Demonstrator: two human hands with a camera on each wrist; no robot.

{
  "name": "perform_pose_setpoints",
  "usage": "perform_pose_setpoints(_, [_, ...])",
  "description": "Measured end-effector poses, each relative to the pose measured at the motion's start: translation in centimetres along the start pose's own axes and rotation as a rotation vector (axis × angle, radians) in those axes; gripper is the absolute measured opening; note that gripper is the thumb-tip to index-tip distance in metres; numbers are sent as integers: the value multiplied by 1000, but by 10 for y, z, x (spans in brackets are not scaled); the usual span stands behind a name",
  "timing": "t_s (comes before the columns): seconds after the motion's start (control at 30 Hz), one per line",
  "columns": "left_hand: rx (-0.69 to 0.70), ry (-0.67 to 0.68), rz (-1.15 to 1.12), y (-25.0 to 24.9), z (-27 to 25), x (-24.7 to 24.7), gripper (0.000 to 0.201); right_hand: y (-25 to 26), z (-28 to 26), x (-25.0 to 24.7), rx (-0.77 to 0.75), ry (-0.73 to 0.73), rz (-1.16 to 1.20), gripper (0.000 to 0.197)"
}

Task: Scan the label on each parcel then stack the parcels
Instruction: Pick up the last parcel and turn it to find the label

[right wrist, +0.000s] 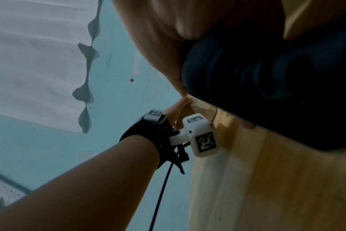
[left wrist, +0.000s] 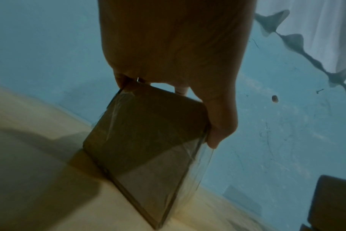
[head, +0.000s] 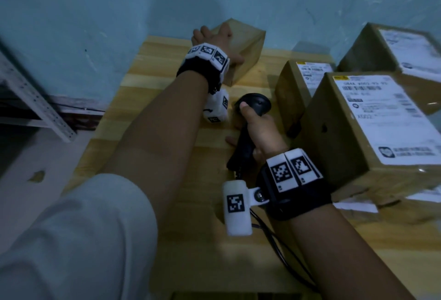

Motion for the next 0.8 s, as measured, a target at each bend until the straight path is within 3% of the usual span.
perform_pose_setpoints(0.07, [-15, 1, 23, 10, -12, -6, 72, 2, -3, 1, 12, 5, -9, 33])
perform_pose_setpoints(0.2, [-49, 11, 87, 33, -42, -21, 77, 4, -4, -3, -21, -28, -59, 55])
perform_pose_setpoints(0.33, [-105, 11, 142, 56, -77, -31, 86, 5, -7, -5, -17, -42, -109, 46])
perform_pose_setpoints(0.57, [-166, 55, 187, 77, -145, -45, 92, 5, -16, -8, -38, -68, -198, 62])
perform_pose_setpoints(0.8, [-221, -1, 238, 87, -200, -54, 97, 1, -26, -21, -68, -92, -261, 71])
Point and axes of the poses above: each hand's wrist, its own z-axis towards the middle knuckle, its own x-axis out of the palm, y = z × x, the point moved 10 cm from there along z, towards the middle knuckle, and after that the axes turned 4 degrees about -y, right-handed, at the moved point
